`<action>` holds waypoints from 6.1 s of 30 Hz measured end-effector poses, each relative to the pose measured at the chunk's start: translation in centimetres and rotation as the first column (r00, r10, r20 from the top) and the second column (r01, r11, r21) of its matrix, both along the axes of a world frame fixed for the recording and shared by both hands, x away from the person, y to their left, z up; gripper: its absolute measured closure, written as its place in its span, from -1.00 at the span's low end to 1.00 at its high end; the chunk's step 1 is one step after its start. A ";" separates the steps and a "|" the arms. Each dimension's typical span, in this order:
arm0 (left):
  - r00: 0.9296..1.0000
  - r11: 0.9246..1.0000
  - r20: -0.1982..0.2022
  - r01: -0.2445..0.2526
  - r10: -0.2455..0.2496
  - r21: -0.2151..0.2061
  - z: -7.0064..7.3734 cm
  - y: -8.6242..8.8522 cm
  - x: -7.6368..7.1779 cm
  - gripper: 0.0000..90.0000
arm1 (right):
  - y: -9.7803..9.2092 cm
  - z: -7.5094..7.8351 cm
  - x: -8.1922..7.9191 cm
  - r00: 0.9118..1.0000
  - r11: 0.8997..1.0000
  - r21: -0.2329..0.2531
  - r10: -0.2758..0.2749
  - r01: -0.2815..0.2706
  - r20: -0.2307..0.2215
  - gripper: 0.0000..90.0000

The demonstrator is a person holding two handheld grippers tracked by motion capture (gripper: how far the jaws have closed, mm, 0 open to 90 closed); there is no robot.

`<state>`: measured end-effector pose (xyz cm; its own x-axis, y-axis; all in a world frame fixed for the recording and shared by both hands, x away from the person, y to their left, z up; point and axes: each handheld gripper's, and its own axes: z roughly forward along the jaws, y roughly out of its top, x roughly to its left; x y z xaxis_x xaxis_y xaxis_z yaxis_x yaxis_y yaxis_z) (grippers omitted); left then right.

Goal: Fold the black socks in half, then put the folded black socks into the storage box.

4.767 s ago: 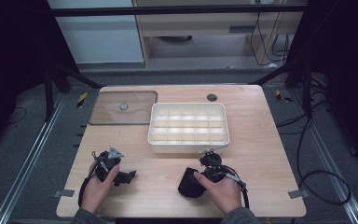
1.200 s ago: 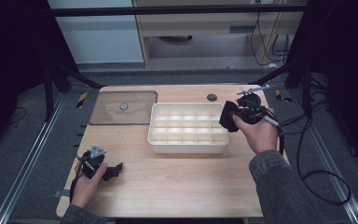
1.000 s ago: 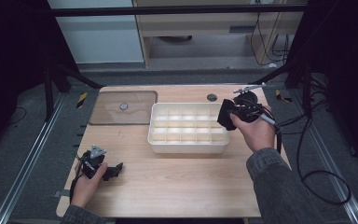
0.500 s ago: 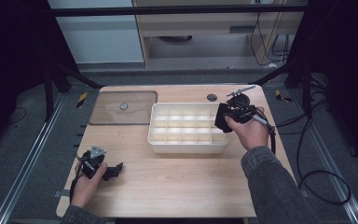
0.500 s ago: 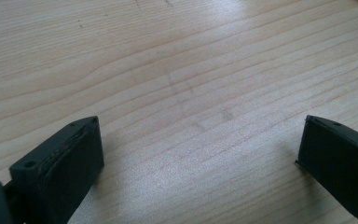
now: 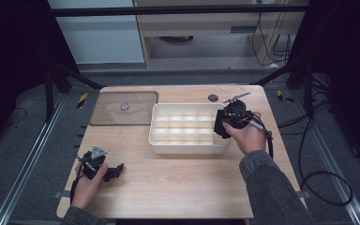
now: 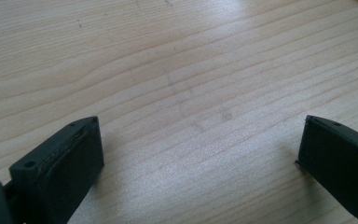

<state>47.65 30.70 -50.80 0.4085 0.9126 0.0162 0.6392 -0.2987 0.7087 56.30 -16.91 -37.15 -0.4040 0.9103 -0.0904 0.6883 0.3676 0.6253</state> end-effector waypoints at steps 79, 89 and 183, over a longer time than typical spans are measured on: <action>1.000 1.000 0.001 0.026 -0.026 0.006 0.0 -0.6 0.2 -1.00 | 2.3 -4.3 -0.3 0.993 0.993 -0.100 0.044 -0.055 -0.111 0.49; 1.000 1.000 0.004 0.024 -0.024 0.000 0.0 -0.7 0.2 -1.00 | 2.0 -4.4 0.3 0.993 0.993 -0.104 0.037 -0.049 -0.112 0.49; 0.999 0.999 0.005 0.035 -0.035 0.001 0.0 -0.9 0.2 -1.00 | 0.1 8.0 -0.1 0.991 0.991 0.037 0.130 -0.129 -0.033 1.00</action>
<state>47.82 29.81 -50.83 0.4399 0.8979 0.0193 0.6248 -0.3214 0.7115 56.20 -16.86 -29.15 -0.5209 0.8525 -0.0433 0.6583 0.4335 0.6153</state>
